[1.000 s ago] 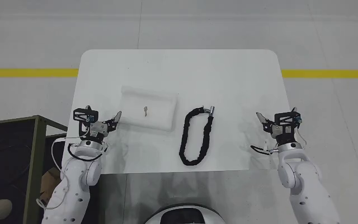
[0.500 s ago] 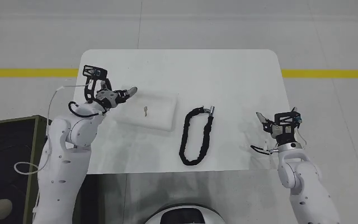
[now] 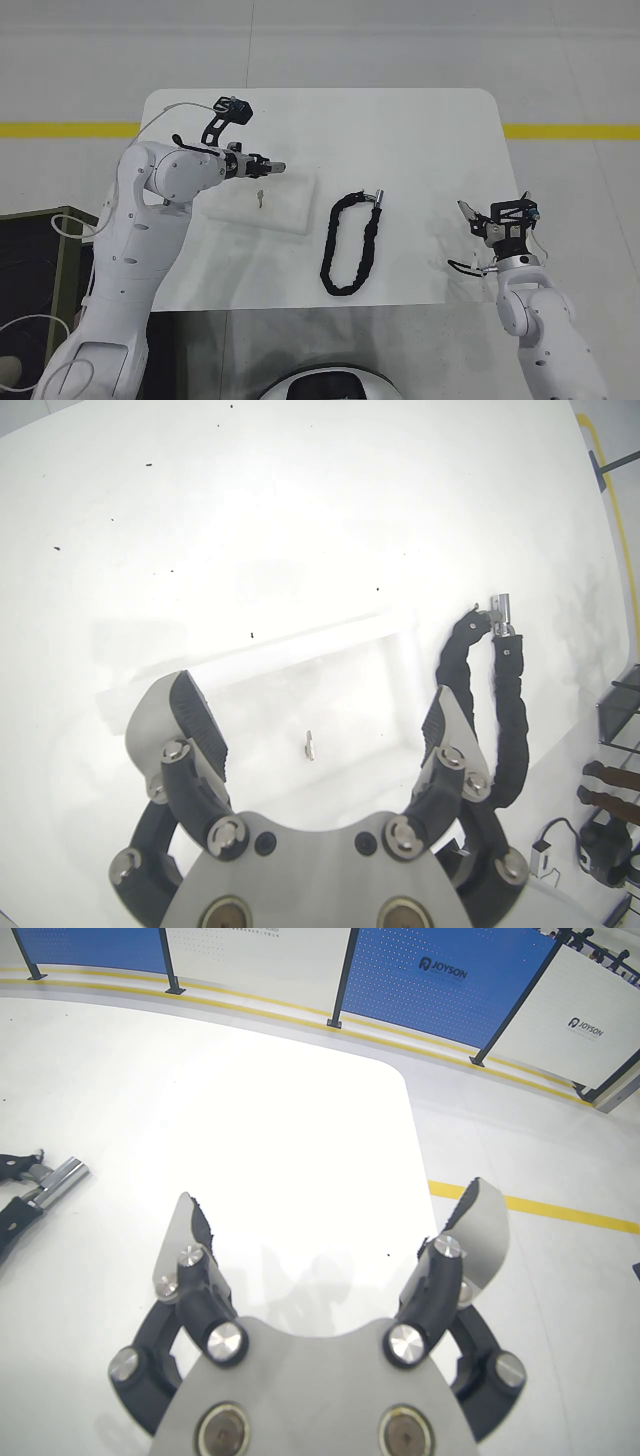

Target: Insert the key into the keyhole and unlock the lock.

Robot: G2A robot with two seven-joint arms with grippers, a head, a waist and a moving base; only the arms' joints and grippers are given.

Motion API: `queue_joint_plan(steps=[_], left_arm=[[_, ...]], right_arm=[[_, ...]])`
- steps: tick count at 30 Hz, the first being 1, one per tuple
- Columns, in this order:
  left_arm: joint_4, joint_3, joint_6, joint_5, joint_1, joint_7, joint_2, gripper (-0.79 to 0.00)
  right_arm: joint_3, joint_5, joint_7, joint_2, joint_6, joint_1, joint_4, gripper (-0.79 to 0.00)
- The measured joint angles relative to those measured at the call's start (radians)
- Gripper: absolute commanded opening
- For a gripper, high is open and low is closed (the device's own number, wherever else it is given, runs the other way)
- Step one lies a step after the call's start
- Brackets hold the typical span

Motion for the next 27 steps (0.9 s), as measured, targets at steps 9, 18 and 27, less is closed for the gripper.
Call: queue_joint_plan(steps=[9,18,27], left_arm=[[0.081,-0.048,0.003,-0.156,-0.033,-0.141,0.006,0.000],[0.225,0.095,-0.021,-0.212,-0.183,-0.313,0.006,-0.194],[0.279,0.224,-0.011,-0.124,-0.228,-0.312,0.013,-0.468]], right_arm=[[0.000,0.000,0.000,0.000,0.000,0.000,0.000,0.000],[0.000,0.000,0.000,0.000,0.000,0.000,0.000,0.000],[0.000,0.000,0.000,0.000,0.000,0.000,0.000,0.000]])
